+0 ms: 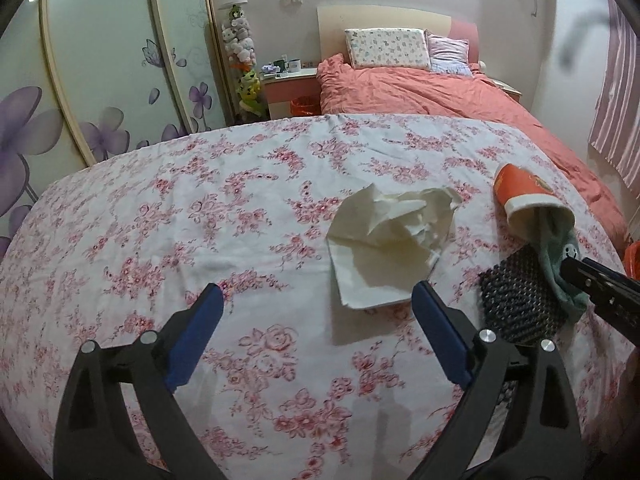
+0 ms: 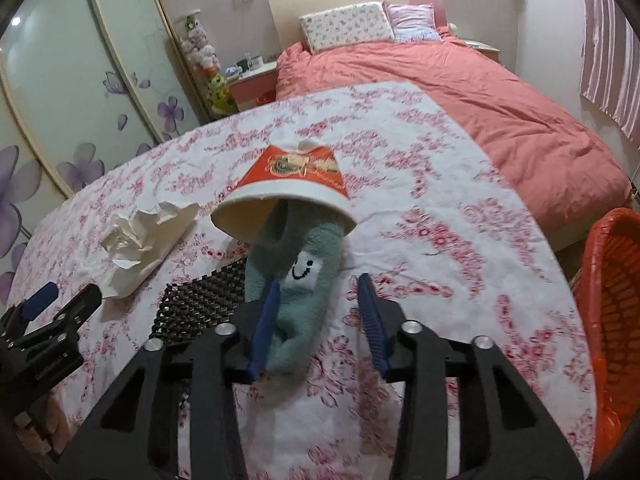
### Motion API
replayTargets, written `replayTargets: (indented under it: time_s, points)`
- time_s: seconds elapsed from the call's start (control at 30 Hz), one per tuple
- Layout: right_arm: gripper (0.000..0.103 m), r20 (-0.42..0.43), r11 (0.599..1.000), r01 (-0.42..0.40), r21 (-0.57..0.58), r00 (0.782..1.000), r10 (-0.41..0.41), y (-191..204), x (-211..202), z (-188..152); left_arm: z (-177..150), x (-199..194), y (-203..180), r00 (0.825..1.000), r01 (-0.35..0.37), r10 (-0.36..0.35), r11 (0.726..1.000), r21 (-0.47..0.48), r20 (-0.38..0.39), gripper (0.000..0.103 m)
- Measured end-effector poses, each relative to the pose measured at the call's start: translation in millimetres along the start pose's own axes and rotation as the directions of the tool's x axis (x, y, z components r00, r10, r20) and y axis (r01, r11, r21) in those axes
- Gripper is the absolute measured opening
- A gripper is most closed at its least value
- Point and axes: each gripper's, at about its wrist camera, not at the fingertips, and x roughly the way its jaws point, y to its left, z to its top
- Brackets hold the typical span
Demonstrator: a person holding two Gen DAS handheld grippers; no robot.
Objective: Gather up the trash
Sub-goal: 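Grasp the grey-green sock with the right tool while the left tool grasps the black mesh pad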
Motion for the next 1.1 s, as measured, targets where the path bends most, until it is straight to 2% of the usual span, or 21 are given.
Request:
replayTargets:
  time_s: [0.03, 0.1, 0.2, 0.37, 0.5, 0.67, 0.8, 0.97, 1.1]
  points:
    - [0.024, -0.003, 1.0, -0.008, -0.002, 1.0, 0.008, 0.6, 1.5, -0.7, -0.2, 0.3, 0.8, 1.0, 0.001, -0.001, 1.0, -0.001, -0.002, 0.093]
    - [0.014, 0.002, 1.0, -0.025, -0.009, 1.0, 0.025, 0.8, -0.2, -2.1, -1.3, 0.5, 2.2, 1.0, 0.002, -0.002, 1.0, -0.003, -0.006, 0.093]
    - [0.007, 0.02, 0.999, -0.035, -0.029, 0.999, 0.035, 2.0, -9.5, -5.3, -2.5, -0.9, 2.5, 1.0, 0.012, -0.012, 1.0, -0.005, -0.008, 0.093]
    - [0.005, 0.06, 0.998, -0.05, -0.024, 0.997, 0.051, -7.2, -31.8, -9.9, -4.5, -11.2, -7.7, 0.999, 0.052, -0.052, 0.999, 0.007, 0.003, 0.093]
    - [0.005, 0.094, 1.0, -0.027, -0.01, 0.995, 0.028, -18.0, -44.5, -12.5, -7.8, -21.0, -26.7, 0.995, 0.099, -0.099, 0.994, 0.042, 0.012, 0.093]
    - [0.005, 0.155, 0.997, 0.077, 0.015, 0.985, -0.078, -37.1, -57.3, -16.5, -11.4, -25.8, -52.1, 0.99, 0.139, -0.139, 0.987, 0.081, 0.005, 0.092]
    - [0.005, 0.116, 0.986, 0.158, 0.056, 0.98, -0.163, -58.9, -47.9, -16.5, -15.5, -24.2, -68.3, 0.989, 0.15, -0.15, 0.983, 0.101, -0.009, 0.091]
    - [0.005, 0.054, 0.985, 0.151, 0.083, 0.986, -0.156, -70.0, -31.0, -17.6, -19.9, -18.5, -82.7, 0.989, 0.148, -0.146, 0.982, 0.117, -0.029, 0.089]
    - [0.007, 0.045, 0.986, 0.119, 0.114, 0.991, -0.125, -74.5, -26.6, -17.6, -23.2, -16.3, -87.2, 0.989, 0.149, -0.145, 0.981, 0.124, -0.036, 0.088]
